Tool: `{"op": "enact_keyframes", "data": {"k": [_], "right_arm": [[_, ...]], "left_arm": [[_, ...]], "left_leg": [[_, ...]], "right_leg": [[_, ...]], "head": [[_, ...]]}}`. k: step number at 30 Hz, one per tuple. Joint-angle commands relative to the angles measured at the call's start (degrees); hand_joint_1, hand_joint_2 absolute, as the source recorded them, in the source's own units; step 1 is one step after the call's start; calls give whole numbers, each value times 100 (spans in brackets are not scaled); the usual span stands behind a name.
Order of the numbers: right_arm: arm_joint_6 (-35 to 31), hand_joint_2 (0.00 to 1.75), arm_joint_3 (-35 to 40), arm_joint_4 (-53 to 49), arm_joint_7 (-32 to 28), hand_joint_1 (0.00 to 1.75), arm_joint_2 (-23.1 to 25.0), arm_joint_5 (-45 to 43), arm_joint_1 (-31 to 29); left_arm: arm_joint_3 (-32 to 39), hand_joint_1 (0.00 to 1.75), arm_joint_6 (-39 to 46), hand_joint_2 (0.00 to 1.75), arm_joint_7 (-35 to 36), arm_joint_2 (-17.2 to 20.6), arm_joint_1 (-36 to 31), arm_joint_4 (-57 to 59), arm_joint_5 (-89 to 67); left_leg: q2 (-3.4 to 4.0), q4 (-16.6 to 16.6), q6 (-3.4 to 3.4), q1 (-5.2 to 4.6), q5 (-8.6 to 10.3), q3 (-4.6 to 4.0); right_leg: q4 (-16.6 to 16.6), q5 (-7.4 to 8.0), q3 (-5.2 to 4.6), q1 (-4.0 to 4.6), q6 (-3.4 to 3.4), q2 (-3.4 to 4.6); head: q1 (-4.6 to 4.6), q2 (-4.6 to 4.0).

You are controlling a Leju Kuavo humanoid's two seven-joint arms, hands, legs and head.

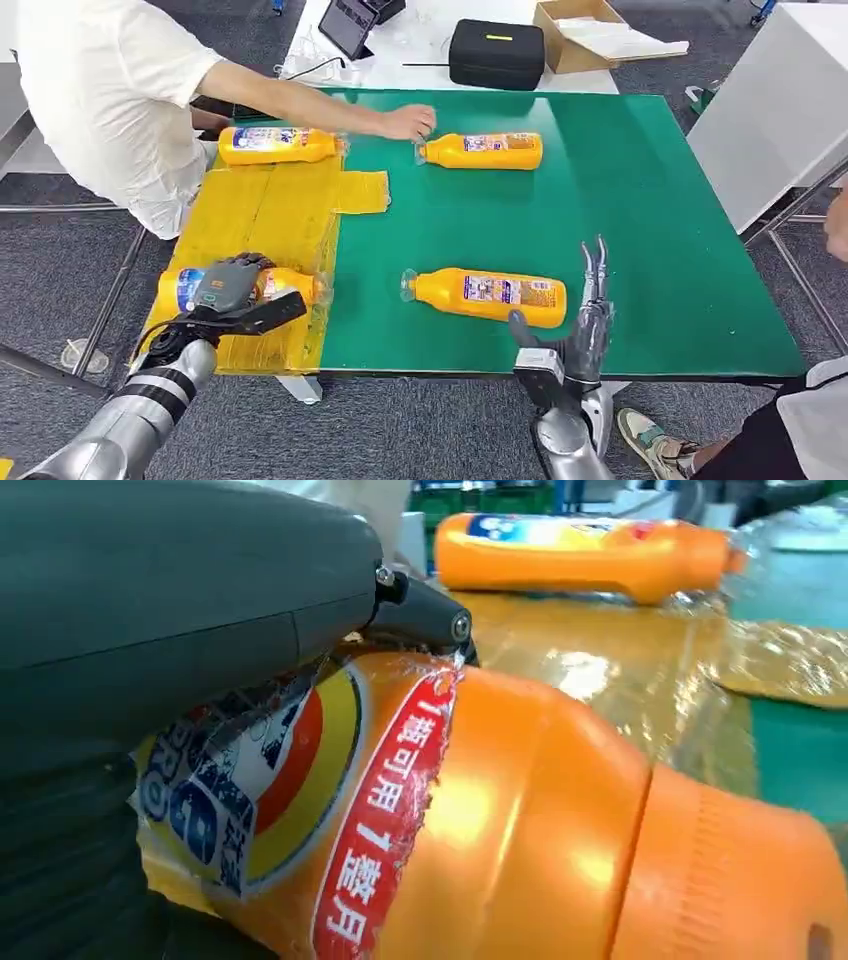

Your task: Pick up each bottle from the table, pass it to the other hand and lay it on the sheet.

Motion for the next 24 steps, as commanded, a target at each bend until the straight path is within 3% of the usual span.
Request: {"op": "enact_keyframes", "data": {"k": [1,6,7,10,20,21,24], "right_arm": [[-2,175,299,450,0,0,-137,-59,-308],[-2,175,524,491,0,0,-202,-243,-335],[-2,0,510,511,0,0,-190,-192,-342],[-2,0,593,548,0,0,-211,-237,-385],[-2,0,592,651,0,0,-210,-281,-508],[-2,175,587,649,0,0,-209,-267,-511],[-2,175,398,581,0,0,-150,177,-444]], "left_arm": [[-451,0,-496,175,-35,-37,-26,613,84],[-36,0,-1213,175,-254,-151,-3,442,822],[26,0,-1396,175,-264,-170,0,383,979],[-35,0,-1866,175,-294,-137,-70,322,1157],[-203,0,-2249,175,-288,1,-288,342,1309],[-247,0,-2194,175,-291,-2,-295,325,1326],[-332,0,-1564,175,-529,-106,-160,-34,1540]], "left_leg": [[21,-9,6,-1,-3,31],[10,-6,6,-2,-1,41],[15,-8,7,-2,-2,46],[15,-8,8,1,-5,52],[20,-9,10,1,-3,60],[2,-6,7,0,1,53],[0,-6,7,-2,1,54]], "right_leg": [[-10,2,25,2,-9,13],[-7,0,39,-2,-5,6],[-9,0,44,0,-7,9],[-12,-2,52,5,-13,5],[-13,3,59,7,-18,3],[-8,2,57,2,-8,-7],[-7,1,57,1,-8,-9]], "head": [[2,-2],[2,-2],[0,-2],[0,-2],[0,-2],[0,-2],[0,-2]]}}
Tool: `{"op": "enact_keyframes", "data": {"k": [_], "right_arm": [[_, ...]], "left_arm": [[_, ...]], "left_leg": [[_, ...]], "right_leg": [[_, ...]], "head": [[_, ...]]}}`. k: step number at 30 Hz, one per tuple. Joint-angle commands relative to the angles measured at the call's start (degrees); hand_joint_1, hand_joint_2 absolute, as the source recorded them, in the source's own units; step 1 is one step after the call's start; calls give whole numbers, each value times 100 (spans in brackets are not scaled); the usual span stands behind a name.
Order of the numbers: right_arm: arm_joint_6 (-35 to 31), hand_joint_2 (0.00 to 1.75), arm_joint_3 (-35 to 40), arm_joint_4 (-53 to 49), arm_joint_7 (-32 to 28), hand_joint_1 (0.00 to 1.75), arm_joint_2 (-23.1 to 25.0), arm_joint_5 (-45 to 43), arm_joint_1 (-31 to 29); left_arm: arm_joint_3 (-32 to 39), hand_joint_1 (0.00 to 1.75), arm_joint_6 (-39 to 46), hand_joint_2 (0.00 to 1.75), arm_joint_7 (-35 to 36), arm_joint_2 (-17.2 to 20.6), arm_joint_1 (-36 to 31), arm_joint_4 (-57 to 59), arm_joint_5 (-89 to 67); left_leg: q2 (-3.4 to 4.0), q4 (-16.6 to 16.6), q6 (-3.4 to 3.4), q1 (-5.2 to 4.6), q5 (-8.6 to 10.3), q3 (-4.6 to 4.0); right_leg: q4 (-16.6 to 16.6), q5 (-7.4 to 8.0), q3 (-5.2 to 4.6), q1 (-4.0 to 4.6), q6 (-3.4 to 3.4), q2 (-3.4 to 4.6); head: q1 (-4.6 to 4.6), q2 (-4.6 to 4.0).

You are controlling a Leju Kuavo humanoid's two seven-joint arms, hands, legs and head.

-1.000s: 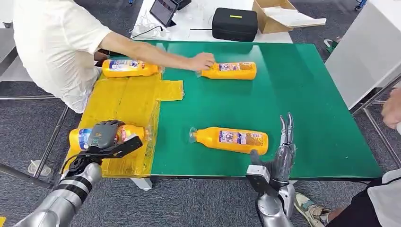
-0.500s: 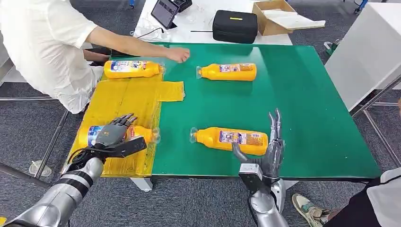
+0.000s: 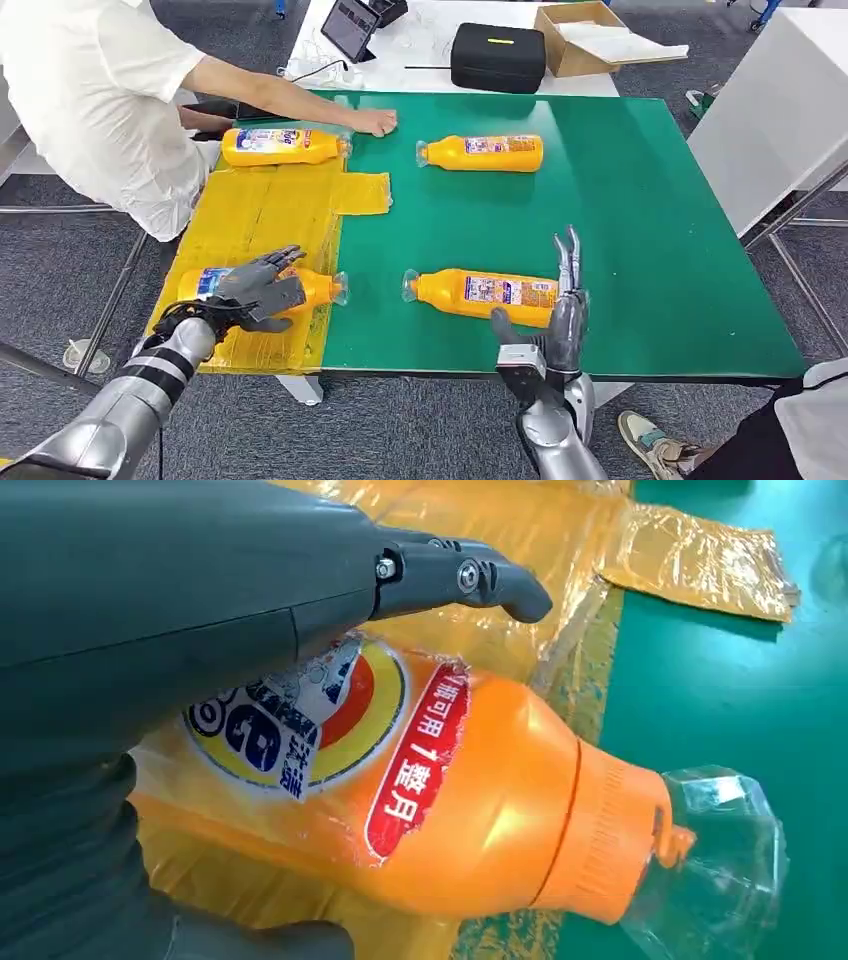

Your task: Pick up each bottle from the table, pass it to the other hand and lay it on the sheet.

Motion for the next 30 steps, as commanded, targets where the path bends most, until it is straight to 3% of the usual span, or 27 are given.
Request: {"op": "enact_keyframes", "data": {"k": [1,2,4,6,9,16,17,18,21,22,27,29,30], "right_arm": [[-2,175,-89,343,0,0,-51,482,-184],[-2,175,-89,343,0,0,-51,482,-184],[-2,175,147,1540,0,0,-191,719,-360],[-2,175,139,1569,0,0,-264,634,-314],[-2,175,171,1657,0,0,-301,580,-329],[-2,175,171,1657,0,0,-301,580,-329],[-2,175,38,1745,0,0,-260,865,-348],[-2,175,-76,2062,0,0,-325,1093,-414],[687,175,-15,2985,247,0,-434,1016,-853],[760,0,77,3132,582,0,-522,1354,-962],[777,0,85,3138,612,0,-607,1439,-1023],[828,0,69,3281,1001,0,-652,1731,-1146],[752,0,149,3462,1494,0,-780,2228,-1290]], "left_arm": [[-325,0,637,175,-189,-106,217,-169,325],[-325,0,637,175,-189,-106,217,-169,325],[-529,0,1877,175,-232,-159,650,-1008,92],[-631,0,2284,175,-228,-208,1113,-1757,186],[-722,0,2370,175,-89,-222,1445,-2239,188],[-722,0,2370,175,-89,-222,1445,-2239,188],[-723,0,2424,175,-316,-170,1579,-2523,405],[-1091,0,2292,175,-369,68,2152,-3861,859],[-830,0,2235,175,-278,139,2141,-3909,1198],[-743,0,2214,175,-266,149,2098,-3873,1208],[-691,0,2193,175,-268,173,2013,-3826,1208],[-535,0,2249,175,-200,34,1962,-3607,1198],[-435,0,2346,175,-155,-89,1963,-3553,1168]], "left_leg": [[24,-6,4,1,-6,18],[13,-8,4,-2,-5,17],[15,-6,4,1,-6,15],[13,-16,5,0,-5,25],[25,-11,5,3,-11,15],[23,-6,4,2,-10,8],[18,-5,3,0,-9,2],[17,-5,3,-2,-8,-8],[22,-1,1,2,-14,-34],[35,-1,1,5,-14,-31],[28,2,2,3,-10,-42],[25,1,4,4,-9,-39],[31,0,6,4,-13,-26]], "right_leg": [[-9,1,13,5,-12,14],[-8,-2,13,1,-9,4],[-8,-2,10,5,-12,3],[-20,-1,17,3,-5,3],[-19,-3,8,7,-7,8],[-13,-3,-1,5,-5,7],[-8,-3,-9,3,-3,4],[-8,-4,-16,1,-5,1],[-5,-6,-45,5,-6,5],[-9,-1,-42,9,-7,18],[-3,1,-53,7,-11,8],[-4,-3,-46,9,-12,7],[-6,-6,-33,11,-16,9]], "head": [[0,0],[0,2],[0,0],[0,2],[-2,0],[-2,0],[0,0],[2,0],[0,0],[0,0],[0,0],[0,0],[0,0]]}}
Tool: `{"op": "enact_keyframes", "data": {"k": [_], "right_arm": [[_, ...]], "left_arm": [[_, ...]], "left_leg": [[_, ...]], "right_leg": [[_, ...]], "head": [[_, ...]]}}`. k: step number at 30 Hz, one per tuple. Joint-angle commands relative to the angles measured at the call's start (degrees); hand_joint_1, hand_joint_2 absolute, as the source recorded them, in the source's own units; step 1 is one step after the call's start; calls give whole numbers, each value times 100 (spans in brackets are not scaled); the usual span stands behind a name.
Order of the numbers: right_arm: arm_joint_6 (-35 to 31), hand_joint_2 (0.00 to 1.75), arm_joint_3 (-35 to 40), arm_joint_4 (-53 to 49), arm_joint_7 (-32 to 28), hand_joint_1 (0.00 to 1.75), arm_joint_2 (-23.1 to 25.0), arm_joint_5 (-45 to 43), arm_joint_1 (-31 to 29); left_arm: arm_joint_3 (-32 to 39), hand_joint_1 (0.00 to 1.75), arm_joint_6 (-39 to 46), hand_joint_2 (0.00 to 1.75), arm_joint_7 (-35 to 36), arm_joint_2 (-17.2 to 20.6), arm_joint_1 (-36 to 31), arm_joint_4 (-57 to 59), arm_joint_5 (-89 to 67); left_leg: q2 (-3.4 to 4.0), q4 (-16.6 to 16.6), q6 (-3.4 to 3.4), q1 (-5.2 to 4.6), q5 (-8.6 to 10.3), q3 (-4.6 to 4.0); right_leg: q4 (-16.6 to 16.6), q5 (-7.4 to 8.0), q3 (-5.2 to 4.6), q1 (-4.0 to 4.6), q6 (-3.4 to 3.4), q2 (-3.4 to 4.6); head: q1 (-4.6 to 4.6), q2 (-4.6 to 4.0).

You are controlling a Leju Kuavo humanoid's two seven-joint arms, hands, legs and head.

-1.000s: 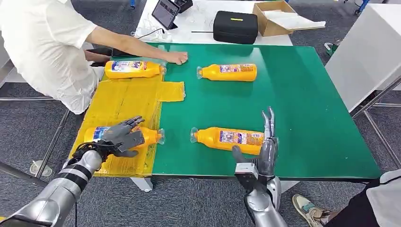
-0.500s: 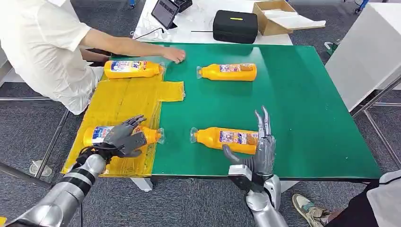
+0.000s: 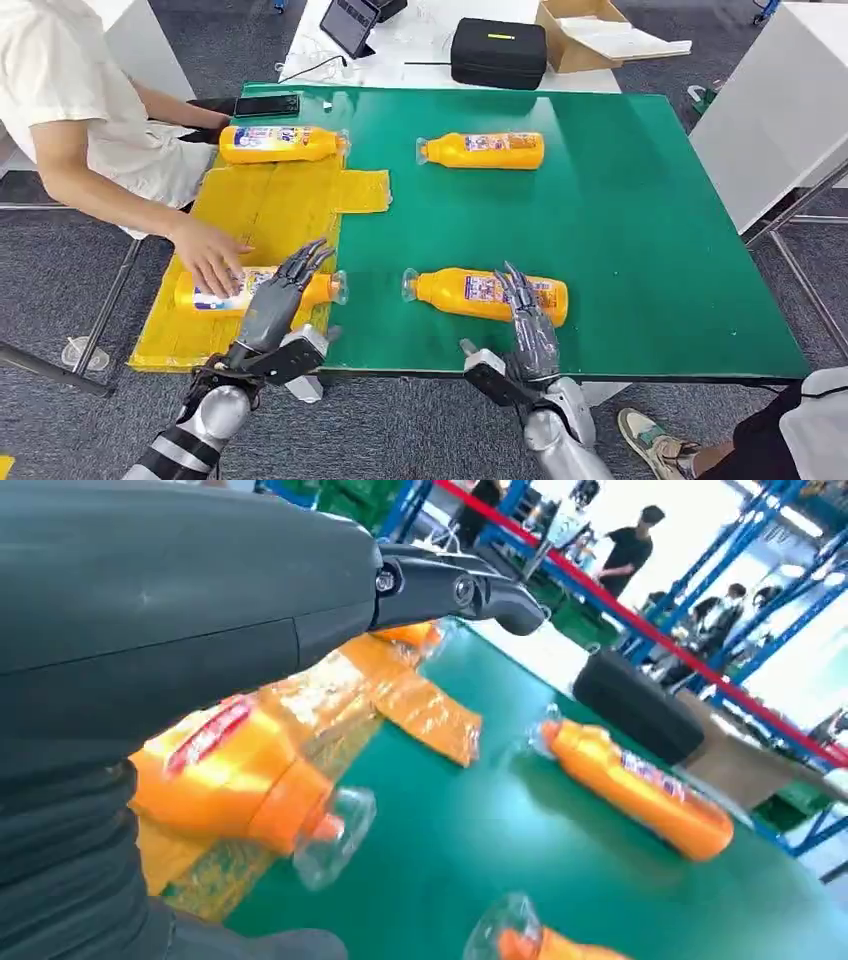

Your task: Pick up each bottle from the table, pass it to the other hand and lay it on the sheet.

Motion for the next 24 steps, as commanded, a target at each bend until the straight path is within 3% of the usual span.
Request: {"op": "enact_keyframes", "data": {"k": [1,5,8,9,15,24], "right_arm": [[28,0,180,1431,1288,0,-491,1090,-824],[11,0,-1,2255,1796,0,-709,1606,-1294],[-176,0,-157,2457,1844,0,-716,1774,-1348],[-202,175,-151,2507,1826,0,-698,1871,-1379],[-538,175,337,2526,2562,0,-752,3046,-1625],[-299,175,534,2325,2769,0,-815,3489,-1589]], "left_arm": [[253,0,149,175,172,-161,-117,120,-72],[166,0,107,175,-105,-655,498,-405,514],[37,0,-68,175,193,-705,764,-792,927],[-47,0,73,175,218,-636,744,-831,790],[466,0,-226,175,488,-766,597,-688,1416],[555,0,-280,175,499,-900,650,-582,1513]], "left_leg": [[14,-1,3,0,-6,16],[11,-3,9,-6,-8,24],[10,0,7,-4,-9,21],[7,0,11,-9,-15,33],[19,6,5,-9,-16,32],[8,1,7,-4,-8,29]], "right_leg": [[-4,-1,14,3,-6,8],[-7,-3,22,-3,-2,2],[-7,-3,22,-2,-2,4],[-8,-10,37,-5,-3,-2],[0,-7,29,-5,-15,7],[-6,-4,27,1,-6,-2]], "head": [[0,0],[-2,2],[-2,0],[0,0],[0,2],[0,0]]}}
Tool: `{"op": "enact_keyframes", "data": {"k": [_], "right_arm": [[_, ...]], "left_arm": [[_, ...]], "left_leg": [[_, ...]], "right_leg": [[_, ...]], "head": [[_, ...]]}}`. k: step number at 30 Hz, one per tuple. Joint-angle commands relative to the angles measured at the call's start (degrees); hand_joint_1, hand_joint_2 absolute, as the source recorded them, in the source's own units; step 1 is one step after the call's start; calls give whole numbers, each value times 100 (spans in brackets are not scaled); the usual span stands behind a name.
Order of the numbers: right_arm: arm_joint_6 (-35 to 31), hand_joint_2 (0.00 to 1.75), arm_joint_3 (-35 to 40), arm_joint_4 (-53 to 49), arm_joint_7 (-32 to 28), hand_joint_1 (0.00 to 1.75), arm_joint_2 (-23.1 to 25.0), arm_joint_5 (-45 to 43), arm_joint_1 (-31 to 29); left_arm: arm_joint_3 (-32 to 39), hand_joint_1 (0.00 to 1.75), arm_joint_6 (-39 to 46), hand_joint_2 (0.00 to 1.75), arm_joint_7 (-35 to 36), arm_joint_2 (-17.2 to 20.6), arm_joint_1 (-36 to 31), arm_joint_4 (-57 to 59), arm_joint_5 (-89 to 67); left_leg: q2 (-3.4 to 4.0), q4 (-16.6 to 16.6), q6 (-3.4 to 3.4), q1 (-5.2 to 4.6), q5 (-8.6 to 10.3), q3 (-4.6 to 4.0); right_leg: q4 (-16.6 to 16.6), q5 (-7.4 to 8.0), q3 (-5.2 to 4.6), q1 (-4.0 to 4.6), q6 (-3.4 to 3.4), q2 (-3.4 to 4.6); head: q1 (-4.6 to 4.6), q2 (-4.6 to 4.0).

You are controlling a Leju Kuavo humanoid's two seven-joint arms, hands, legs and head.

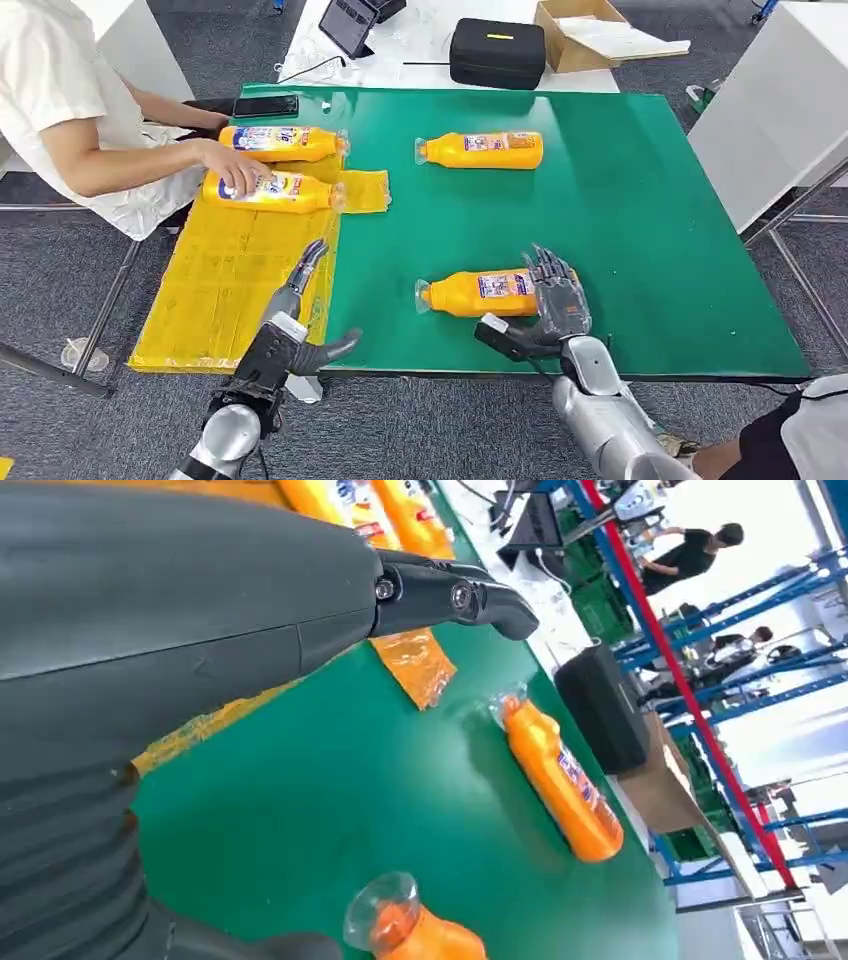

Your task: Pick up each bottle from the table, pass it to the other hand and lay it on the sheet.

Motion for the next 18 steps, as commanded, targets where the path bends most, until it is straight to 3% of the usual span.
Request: {"op": "enact_keyframes", "data": {"k": [1,4,7,9,12,13,14,18], "right_arm": [[235,175,359,401,159,0,-137,176,-178],[915,175,454,567,461,0,-211,363,-330],[936,175,447,574,461,0,-238,361,-352],[1862,175,541,854,752,0,-268,427,-558],[2173,175,538,956,883,7,-272,427,-653],[2173,175,538,956,883,38,-272,427,-653],[2545,175,529,1087,942,175,-258,369,-737],[3370,175,446,1347,1163,175,-250,204,-870]], "left_arm": [[249,0,-51,175,38,-162,-60,183,71],[342,0,-98,175,60,-255,-66,218,214],[337,0,-98,175,60,-265,-67,218,214],[346,0,-124,175,66,-309,-84,252,251],[359,0,-129,175,80,-363,-103,282,290],[359,0,-129,175,80,-363,-103,282,290],[357,0,-132,175,80,-381,-124,314,303],[343,0,-133,175,79,-456,-236,482,318]], "left_leg": [[0,-2,3,-1,-4,13],[2,-3,4,1,-9,26],[-2,-3,3,-2,-2,14],[-5,-4,3,-1,-3,28],[-4,-1,4,-1,-3,37],[-1,-4,3,2,-3,44],[0,-7,4,2,-2,57],[2,-4,6,1,1,69]], "right_leg": [[-3,-4,14,0,-5,-5],[-6,-8,30,4,-11,-6],[-4,-3,18,0,-6,-6],[-7,-4,29,1,-8,-10],[-6,-3,38,2,-10,-10],[-11,0,44,4,-9,-6],[-16,5,53,5,-16,-10],[-16,4,37,5,-19,-6]], "head": [[-2,0],[-2,0],[-2,0],[-2,0],[0,0],[-4,0],[0,0],[0,0]]}}
